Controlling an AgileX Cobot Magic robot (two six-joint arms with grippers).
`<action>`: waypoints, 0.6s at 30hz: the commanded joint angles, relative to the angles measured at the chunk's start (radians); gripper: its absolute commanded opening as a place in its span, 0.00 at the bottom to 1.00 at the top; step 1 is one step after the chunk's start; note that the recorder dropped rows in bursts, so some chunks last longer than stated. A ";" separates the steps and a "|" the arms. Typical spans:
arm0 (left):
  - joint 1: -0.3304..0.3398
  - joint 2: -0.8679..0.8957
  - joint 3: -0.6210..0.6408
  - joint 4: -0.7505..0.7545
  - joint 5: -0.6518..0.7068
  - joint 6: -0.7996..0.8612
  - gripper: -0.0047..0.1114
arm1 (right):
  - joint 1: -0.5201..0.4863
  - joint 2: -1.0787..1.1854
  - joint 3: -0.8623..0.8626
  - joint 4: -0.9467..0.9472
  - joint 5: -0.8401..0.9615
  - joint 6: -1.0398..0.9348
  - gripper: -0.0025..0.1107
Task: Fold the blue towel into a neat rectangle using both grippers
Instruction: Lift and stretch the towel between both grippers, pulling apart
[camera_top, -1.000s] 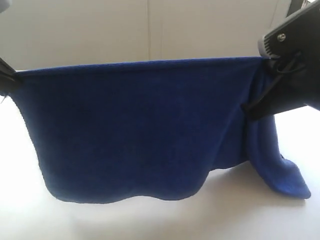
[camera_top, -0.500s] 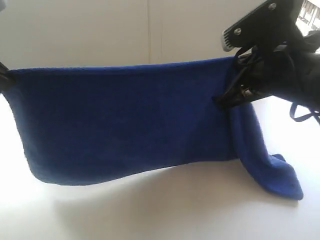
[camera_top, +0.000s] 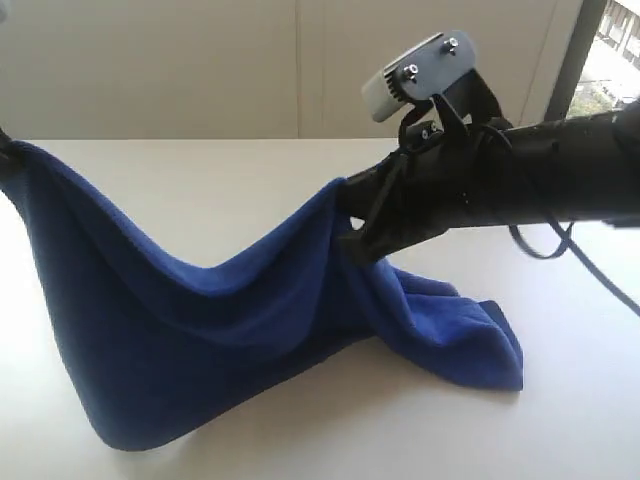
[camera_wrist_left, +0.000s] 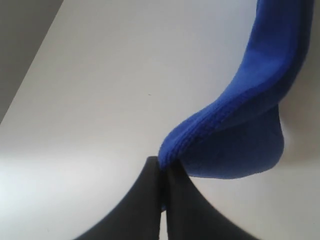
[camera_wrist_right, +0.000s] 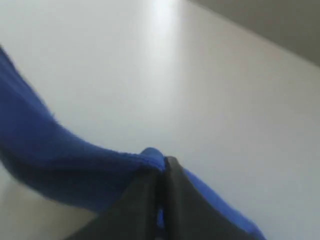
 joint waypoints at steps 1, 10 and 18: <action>0.002 -0.010 0.002 -0.007 0.013 -0.012 0.04 | -0.043 0.045 -0.141 -0.796 0.295 0.654 0.02; 0.002 -0.010 0.002 -0.022 0.088 -0.091 0.04 | -0.043 0.006 -0.259 -1.362 0.598 1.144 0.02; 0.002 -0.010 0.006 -0.239 0.176 -0.103 0.04 | -0.034 -0.164 -0.259 -1.469 0.695 1.194 0.02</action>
